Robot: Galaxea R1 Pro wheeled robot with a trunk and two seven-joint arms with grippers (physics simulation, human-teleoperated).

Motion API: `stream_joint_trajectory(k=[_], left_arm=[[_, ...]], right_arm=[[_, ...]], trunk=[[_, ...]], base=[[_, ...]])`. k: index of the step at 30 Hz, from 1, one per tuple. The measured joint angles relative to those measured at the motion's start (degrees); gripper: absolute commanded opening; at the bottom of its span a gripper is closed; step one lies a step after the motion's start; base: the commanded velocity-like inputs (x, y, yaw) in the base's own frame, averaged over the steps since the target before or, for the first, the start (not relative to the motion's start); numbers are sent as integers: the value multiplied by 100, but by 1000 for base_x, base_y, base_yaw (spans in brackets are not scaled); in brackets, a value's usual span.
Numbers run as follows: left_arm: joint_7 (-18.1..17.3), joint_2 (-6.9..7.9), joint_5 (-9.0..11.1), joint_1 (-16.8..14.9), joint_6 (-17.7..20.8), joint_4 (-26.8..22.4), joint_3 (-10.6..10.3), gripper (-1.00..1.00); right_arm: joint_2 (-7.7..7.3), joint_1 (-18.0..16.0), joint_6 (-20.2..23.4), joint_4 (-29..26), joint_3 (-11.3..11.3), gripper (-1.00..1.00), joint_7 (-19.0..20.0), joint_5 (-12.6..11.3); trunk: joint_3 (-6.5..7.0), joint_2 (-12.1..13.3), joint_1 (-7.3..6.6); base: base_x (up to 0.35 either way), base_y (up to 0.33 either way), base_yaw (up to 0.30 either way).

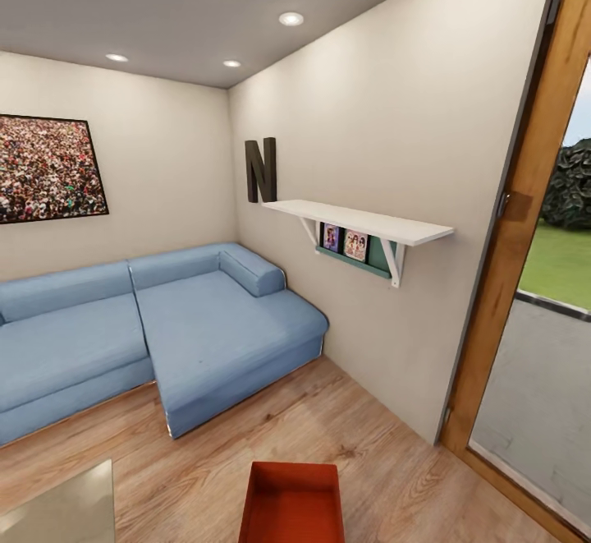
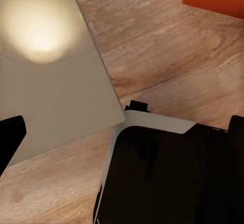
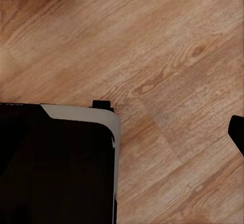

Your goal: Move the two storage containers from the living room to the garage. In the garage, place one container on the floor and stack the other container on top of it (either order is fine).

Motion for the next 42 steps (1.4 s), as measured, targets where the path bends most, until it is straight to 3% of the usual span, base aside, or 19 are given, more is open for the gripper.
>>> stream_joint_trajectory(k=[42], left_arm=[[0,0,0,-1,0,0,0,100]], right_arm=[[0,0,30,0,-3,100,-4,-38]], trunk=[[0,0,0]], base=[[0,26,-15]])
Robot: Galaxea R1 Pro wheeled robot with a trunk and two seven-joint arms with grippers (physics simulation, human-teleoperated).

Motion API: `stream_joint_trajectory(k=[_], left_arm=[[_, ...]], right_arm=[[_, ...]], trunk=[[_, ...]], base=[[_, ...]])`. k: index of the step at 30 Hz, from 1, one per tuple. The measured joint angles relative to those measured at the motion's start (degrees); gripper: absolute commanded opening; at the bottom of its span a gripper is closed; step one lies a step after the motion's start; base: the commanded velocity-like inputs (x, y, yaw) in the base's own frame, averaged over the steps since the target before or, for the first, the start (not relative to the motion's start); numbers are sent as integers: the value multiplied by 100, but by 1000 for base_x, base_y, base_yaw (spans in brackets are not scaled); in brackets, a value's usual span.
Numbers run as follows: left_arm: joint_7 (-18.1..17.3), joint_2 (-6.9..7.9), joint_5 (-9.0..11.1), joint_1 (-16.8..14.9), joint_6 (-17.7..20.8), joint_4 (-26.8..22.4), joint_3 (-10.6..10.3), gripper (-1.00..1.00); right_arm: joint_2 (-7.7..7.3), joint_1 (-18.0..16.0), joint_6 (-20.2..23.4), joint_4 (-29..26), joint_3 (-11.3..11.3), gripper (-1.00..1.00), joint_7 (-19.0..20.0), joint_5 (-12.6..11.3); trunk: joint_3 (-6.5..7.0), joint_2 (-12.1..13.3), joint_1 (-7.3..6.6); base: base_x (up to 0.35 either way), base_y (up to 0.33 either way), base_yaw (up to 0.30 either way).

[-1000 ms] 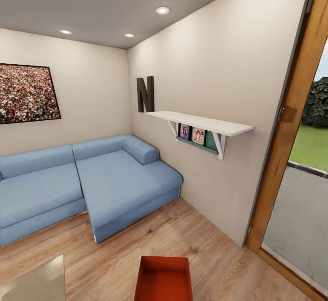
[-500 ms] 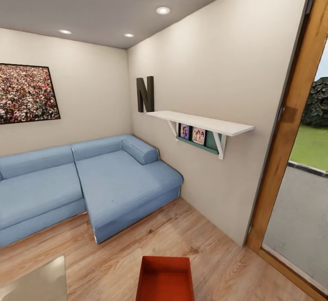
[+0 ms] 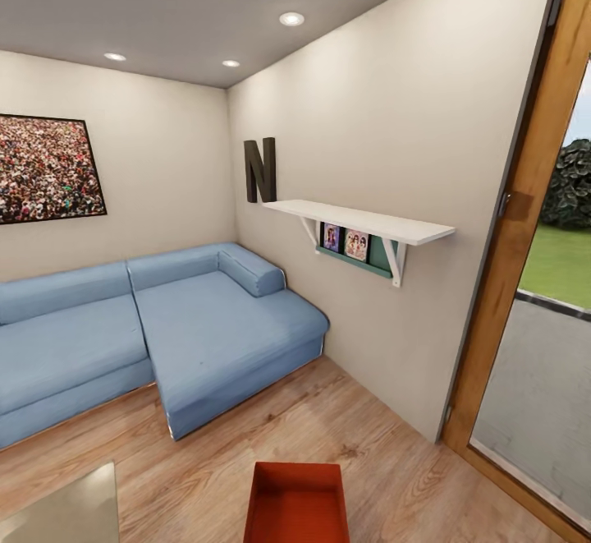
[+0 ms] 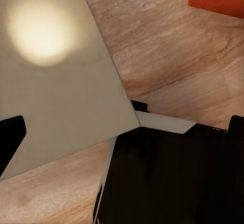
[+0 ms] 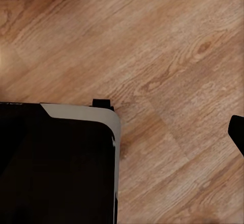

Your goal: Move the two storage containers from the living room to the garage. In the garage, place one container on the floor and stack the other container on top of it (either order is fine).

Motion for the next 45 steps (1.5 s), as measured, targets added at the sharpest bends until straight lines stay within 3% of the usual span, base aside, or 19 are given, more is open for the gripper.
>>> stream_joint_trajectory(k=[21,45], left_arm=[[0,0,0,-1,0,0,0,100],[0,0,0,1,0,0,0,100]], right_arm=[[8,0,10,0,-17,100,15,12],[8,0,3,0,-4,100,12,20]], trunk=[[-9,0,0],[-213,0,0]], base=[[0,0,0],[0,0,0]])
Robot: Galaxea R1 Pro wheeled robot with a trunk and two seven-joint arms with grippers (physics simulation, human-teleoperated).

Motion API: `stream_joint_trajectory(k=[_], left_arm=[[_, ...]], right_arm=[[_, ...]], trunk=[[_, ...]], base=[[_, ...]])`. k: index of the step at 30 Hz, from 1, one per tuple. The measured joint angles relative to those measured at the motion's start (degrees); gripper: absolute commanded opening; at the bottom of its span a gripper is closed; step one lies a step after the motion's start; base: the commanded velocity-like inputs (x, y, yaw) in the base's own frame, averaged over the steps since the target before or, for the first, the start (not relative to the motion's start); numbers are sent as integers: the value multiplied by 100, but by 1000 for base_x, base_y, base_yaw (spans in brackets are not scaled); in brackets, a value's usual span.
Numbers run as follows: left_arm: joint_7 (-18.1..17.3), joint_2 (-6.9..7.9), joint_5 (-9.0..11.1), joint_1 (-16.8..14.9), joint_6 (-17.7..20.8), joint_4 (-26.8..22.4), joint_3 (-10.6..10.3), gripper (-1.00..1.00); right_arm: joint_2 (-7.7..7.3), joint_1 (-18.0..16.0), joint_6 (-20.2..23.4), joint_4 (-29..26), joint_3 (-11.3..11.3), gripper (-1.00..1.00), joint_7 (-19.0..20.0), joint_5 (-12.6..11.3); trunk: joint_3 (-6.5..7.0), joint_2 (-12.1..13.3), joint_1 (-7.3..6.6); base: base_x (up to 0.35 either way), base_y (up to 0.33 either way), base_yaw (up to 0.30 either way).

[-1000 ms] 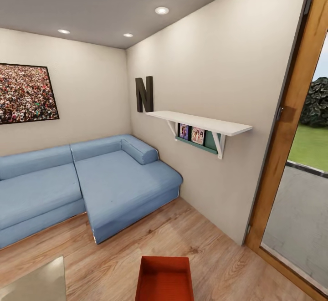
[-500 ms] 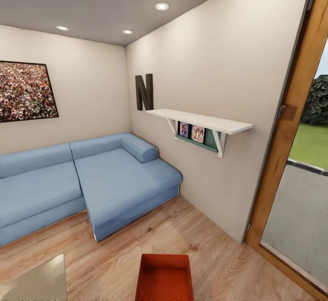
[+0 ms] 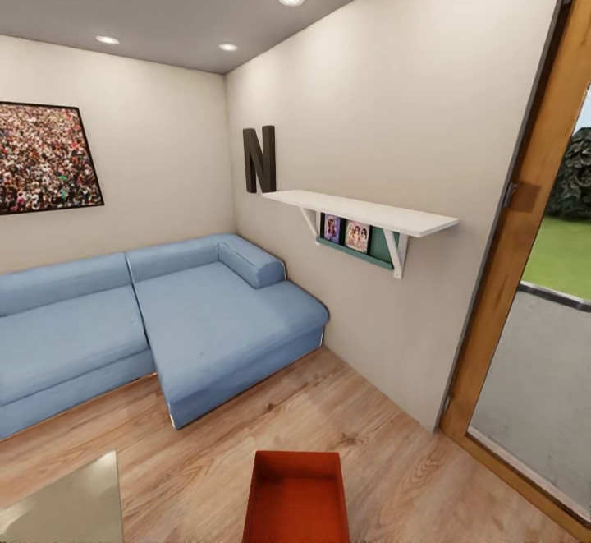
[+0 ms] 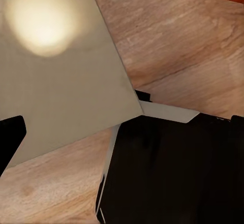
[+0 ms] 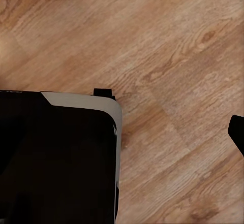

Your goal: Move the two storage containers from the living room to the garage. In the garage, place one container on the floor and stack the other container on top of it (either order is fine).

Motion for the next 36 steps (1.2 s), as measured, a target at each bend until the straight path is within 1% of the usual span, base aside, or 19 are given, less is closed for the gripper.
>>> stream_joint_trajectory(k=[13,36], left_arm=[[-15,-27,-9,-1,2,0,0,100],[-15,-30,-9,1,2,0,0,100]], right_arm=[[0,0,-7,0,-16,100,-8,0],[1,2,-8,0,-14,100,-12,-7]], trunk=[[-118,0,0],[-319,6,-1]], base=[[0,0,0],[0,0,0]])
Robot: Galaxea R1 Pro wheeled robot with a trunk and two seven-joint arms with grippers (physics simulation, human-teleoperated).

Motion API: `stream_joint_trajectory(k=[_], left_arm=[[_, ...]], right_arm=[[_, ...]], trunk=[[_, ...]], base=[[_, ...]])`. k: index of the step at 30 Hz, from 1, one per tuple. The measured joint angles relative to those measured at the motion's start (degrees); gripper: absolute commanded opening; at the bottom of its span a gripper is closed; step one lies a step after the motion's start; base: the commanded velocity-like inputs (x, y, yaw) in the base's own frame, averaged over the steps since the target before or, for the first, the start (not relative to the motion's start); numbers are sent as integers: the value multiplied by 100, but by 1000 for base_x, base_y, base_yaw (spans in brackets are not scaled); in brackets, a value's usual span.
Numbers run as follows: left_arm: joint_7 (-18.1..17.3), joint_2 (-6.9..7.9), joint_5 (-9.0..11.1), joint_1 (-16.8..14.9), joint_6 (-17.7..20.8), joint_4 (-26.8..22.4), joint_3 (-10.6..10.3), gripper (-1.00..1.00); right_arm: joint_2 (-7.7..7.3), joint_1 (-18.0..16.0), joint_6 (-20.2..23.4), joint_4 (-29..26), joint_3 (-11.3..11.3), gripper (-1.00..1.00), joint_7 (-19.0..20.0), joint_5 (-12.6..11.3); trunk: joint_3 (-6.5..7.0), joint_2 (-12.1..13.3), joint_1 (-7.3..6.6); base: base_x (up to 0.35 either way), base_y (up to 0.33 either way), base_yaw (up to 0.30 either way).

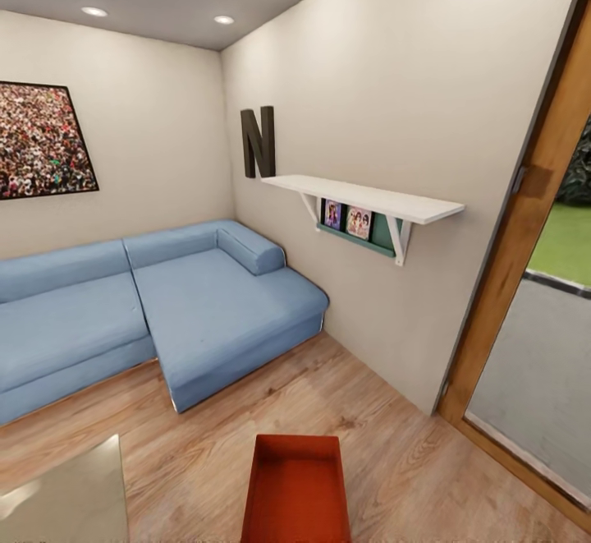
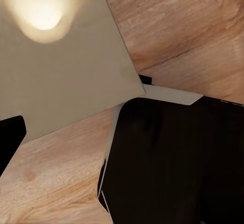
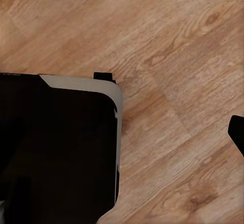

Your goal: Move the two storage containers from the living room to the garage. In the garage, place one container on the floor and stack the other container on top of it (either order is fine).

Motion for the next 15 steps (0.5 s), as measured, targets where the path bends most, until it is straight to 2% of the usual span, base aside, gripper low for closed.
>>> stream_joint_trajectory(k=[15], left_arm=[[10,5,-97,3,42,-50,-18,100]], right_arm=[[-5,1,-8,0,-22,100,0,-7]], trunk=[[-133,2,0]], base=[[0,0,0]])
